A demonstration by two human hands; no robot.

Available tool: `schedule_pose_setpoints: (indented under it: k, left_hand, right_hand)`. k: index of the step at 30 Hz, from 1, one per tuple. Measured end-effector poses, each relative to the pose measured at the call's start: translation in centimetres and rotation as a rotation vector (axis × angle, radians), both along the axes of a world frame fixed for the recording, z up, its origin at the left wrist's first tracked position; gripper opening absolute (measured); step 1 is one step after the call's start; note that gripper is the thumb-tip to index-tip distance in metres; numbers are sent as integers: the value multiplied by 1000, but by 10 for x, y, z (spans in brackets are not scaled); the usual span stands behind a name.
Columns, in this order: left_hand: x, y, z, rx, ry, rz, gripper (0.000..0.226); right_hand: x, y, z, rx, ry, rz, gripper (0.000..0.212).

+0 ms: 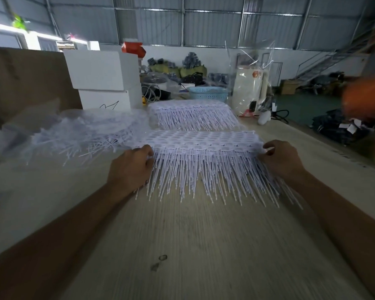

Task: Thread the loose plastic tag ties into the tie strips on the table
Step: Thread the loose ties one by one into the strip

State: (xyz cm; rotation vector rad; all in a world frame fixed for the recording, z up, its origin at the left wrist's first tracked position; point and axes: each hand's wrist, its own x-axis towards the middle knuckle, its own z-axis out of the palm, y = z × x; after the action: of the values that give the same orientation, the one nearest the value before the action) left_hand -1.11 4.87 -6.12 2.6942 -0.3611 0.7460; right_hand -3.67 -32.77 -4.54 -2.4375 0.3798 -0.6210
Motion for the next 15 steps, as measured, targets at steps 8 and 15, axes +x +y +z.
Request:
schedule_pose_setpoints:
  k: [8, 15]
  left_hand:
    - [-10, -4, 2, 74, -186, 25, 19]
    - [-11, -9, 4, 16, 9, 30, 26]
  right_hand:
    - [-3, -4, 3, -117, -38, 29, 41]
    - [-6, 11, 5, -95, 53, 74, 28]
